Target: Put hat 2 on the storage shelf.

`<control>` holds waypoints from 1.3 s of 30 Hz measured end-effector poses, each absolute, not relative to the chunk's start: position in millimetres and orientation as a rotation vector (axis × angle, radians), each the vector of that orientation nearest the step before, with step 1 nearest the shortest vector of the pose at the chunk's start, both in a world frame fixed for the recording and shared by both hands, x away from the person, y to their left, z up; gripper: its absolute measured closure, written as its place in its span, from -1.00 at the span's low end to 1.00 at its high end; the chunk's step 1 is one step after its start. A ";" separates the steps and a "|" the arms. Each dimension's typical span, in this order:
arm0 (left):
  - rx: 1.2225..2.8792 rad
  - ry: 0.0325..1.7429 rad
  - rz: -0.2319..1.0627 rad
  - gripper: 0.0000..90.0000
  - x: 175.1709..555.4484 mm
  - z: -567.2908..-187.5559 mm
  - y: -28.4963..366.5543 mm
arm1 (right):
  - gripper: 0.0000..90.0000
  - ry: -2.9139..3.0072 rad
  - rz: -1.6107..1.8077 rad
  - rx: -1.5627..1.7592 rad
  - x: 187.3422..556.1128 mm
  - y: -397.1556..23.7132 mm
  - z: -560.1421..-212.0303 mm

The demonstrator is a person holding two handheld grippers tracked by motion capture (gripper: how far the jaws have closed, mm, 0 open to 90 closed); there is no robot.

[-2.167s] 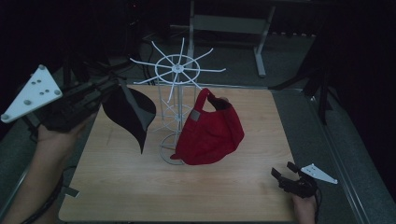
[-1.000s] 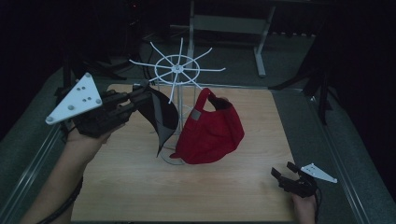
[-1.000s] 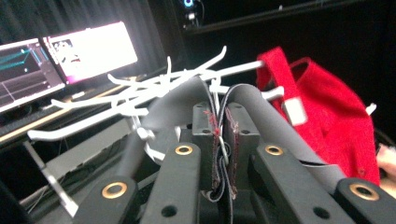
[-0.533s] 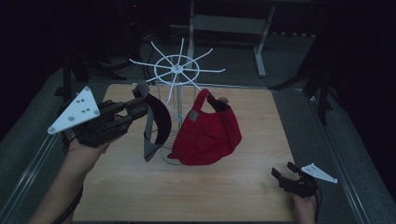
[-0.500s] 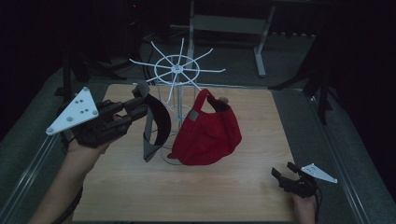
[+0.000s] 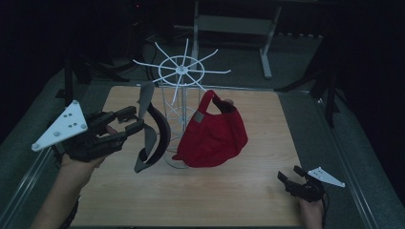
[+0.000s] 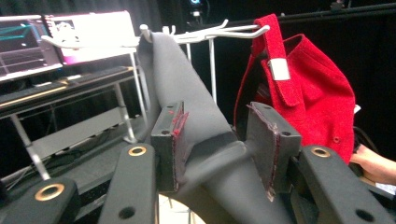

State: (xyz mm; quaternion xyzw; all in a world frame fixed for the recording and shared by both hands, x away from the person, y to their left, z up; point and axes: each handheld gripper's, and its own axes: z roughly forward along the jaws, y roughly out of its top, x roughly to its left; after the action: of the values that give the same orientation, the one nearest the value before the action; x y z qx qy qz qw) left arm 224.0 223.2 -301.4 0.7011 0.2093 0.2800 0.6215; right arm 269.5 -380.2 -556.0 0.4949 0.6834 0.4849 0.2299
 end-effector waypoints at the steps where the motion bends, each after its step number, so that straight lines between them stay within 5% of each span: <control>1: 1.609 0.481 0.637 0.26 223.2 -302.0 224.6 | -0.63 1.880 1.334 1.362 269.5 -380.2 -556.0; 22: 1.600 0.616 0.677 0.26 206.5 -347.9 269.9 | -0.63 1.884 1.327 1.363 269.6 -379.7 -555.9; 39: 1.592 0.832 0.698 0.26 209.4 -422.9 307.9 | -0.63 1.879 1.333 1.357 269.0 -379.9 -556.0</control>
State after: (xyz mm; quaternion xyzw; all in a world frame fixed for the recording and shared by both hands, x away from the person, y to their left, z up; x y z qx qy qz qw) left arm 209.4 307.9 -422.9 0.6786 0.3544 0.2974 0.5705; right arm 269.0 -379.9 -556.0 0.4938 0.6836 0.4850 0.2317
